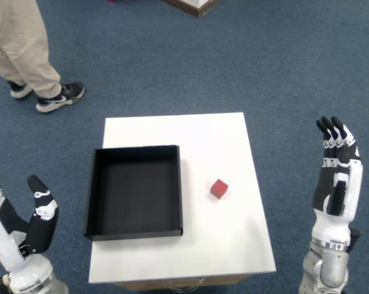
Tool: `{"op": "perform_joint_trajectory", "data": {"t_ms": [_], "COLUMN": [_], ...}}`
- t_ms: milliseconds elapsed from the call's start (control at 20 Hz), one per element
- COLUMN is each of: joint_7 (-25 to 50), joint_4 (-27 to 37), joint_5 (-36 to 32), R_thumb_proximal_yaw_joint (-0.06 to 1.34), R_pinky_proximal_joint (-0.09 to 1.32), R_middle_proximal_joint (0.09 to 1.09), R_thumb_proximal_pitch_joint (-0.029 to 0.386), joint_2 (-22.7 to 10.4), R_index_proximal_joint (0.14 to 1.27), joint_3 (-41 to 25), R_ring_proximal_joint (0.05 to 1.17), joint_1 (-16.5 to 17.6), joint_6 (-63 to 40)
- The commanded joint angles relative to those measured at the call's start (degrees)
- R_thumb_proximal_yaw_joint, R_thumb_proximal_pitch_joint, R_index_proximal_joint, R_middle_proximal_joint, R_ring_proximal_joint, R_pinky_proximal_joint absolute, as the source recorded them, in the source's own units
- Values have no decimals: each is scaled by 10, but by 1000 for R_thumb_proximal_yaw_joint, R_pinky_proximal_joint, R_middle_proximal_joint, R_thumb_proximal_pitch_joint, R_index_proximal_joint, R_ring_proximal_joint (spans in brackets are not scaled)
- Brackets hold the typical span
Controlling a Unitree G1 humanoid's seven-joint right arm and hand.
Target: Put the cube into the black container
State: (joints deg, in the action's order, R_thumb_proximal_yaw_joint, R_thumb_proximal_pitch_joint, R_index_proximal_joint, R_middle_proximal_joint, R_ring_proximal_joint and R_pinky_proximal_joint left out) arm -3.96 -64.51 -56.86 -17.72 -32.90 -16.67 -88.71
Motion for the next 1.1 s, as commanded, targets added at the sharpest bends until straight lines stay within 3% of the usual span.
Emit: {"op": "perform_joint_trajectory", "data": {"t_ms": [50,550,750,900,1000,1100], "joint_7": [-10,-35,-67,-87,-101,-117], "joint_4": [9,-3,-94,-153,-181,-202], "joint_5": [0,-7,39,86,113,140], "R_thumb_proximal_yaw_joint": [-7,-7,12,137,297,351], "R_pinky_proximal_joint": [142,129,138,148,165,172], "R_middle_proximal_joint": [331,326,325,331,337,331], "R_thumb_proximal_pitch_joint": [258,268,275,285,244,208], "joint_2": [-9,-5,-10,-7,-4,-8], "R_index_proximal_joint": [342,335,336,344,355,358], "joint_3": [13,14,17,35,43,42], "R_ring_proximal_joint": [332,329,333,335,337,331], "joint_1": [-17,-32,-68,-94,-110,-117], "joint_6": [-21,-17,-50,-73,-80,-84]}}
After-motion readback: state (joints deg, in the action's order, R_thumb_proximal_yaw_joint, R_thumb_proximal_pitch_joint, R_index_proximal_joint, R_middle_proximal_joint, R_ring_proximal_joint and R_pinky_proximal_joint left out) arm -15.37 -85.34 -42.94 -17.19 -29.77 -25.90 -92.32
